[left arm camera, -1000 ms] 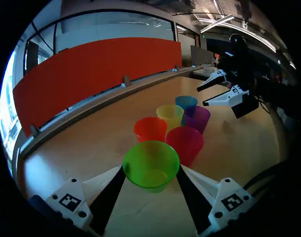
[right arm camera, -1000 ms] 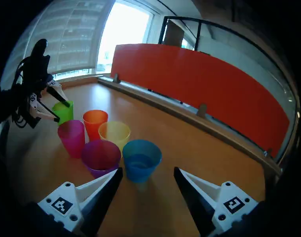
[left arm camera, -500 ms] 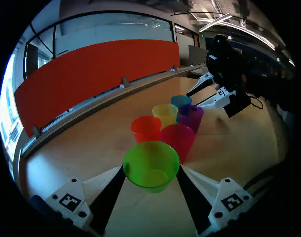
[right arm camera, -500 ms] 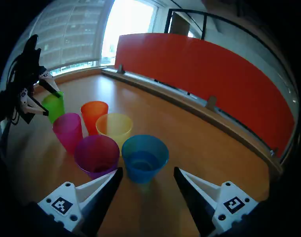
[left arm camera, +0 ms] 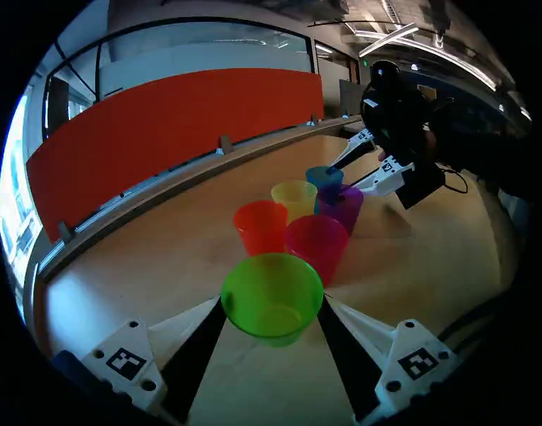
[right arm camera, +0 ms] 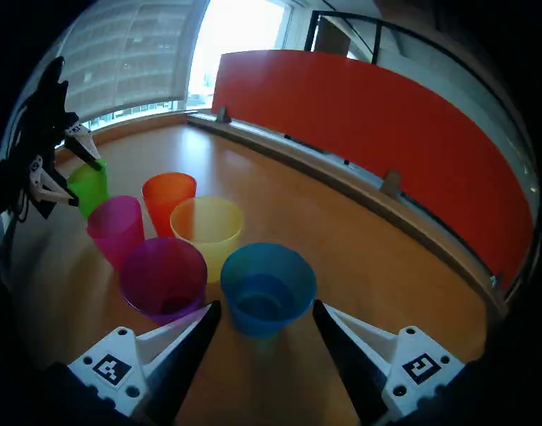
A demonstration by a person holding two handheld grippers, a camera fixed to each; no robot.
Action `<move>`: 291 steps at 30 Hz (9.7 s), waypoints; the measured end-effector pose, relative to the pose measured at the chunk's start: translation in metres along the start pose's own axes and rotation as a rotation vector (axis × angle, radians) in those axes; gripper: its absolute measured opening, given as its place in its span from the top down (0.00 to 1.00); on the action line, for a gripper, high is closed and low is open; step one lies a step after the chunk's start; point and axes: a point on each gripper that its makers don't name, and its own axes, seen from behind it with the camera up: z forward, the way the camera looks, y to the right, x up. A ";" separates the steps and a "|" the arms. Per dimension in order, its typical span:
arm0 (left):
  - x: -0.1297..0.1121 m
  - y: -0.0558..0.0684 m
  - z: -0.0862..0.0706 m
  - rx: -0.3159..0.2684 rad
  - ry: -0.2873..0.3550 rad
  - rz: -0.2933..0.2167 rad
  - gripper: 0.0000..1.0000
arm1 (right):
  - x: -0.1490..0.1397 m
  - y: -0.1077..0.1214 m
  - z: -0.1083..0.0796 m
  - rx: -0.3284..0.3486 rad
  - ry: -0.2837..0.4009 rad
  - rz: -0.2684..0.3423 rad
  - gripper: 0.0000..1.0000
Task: Pour water
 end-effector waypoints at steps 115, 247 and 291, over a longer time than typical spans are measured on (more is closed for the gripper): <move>0.048 0.095 -0.081 -0.046 0.308 -0.044 0.13 | 0.063 -0.148 -0.139 0.036 0.360 0.013 0.13; 0.059 0.131 -0.065 -0.125 0.339 0.004 0.13 | 0.155 -0.199 -0.146 -0.146 0.404 -1.115 0.13; 0.061 0.132 -0.060 -0.125 0.339 0.007 0.13 | 0.163 -0.194 -0.148 -0.205 0.400 -1.235 0.13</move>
